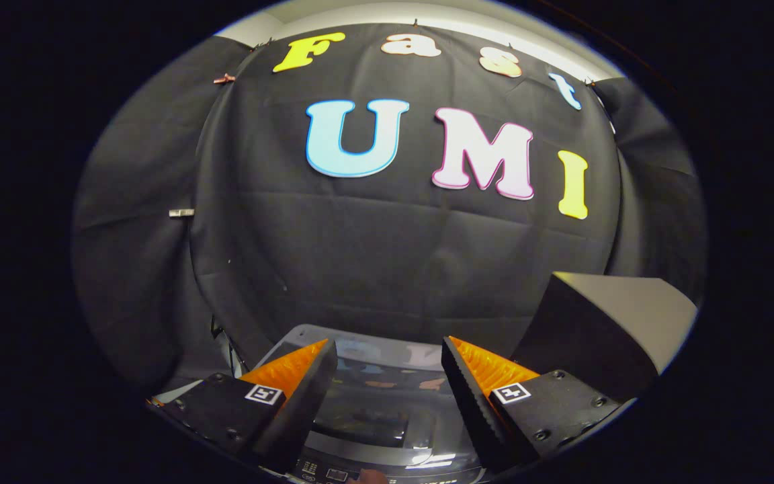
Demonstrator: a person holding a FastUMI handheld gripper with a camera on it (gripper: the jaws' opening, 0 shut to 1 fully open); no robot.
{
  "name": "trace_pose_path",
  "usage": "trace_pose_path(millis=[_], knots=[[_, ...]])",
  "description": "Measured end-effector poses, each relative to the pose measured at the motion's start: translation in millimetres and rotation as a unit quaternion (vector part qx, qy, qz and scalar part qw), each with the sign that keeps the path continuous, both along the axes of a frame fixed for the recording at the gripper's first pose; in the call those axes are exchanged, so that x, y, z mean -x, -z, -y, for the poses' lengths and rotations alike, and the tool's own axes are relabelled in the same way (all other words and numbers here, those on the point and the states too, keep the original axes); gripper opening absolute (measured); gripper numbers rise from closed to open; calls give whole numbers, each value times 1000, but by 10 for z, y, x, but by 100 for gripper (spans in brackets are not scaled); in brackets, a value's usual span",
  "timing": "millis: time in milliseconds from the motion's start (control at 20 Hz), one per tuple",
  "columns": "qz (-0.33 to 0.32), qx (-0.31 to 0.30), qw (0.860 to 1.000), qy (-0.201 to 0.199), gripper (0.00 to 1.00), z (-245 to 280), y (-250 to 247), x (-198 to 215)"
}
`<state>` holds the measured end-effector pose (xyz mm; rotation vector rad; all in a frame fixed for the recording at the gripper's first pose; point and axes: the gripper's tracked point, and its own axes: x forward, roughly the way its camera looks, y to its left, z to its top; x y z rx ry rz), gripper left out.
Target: Put the clothes into the washing machine and then close the washing machine lid.
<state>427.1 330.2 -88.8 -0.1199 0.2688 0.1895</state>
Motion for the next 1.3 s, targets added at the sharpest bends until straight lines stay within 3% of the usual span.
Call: trace_pose_path(millis=[550, 900, 1300], knots=[[98, -48, 993, 44, 97, 902, -1172, 565], [135, -37, 987, 83, 97, 1733, -1363, 1157], [127, -41, 988, 80, 98, 2204, -1277, 1755]])
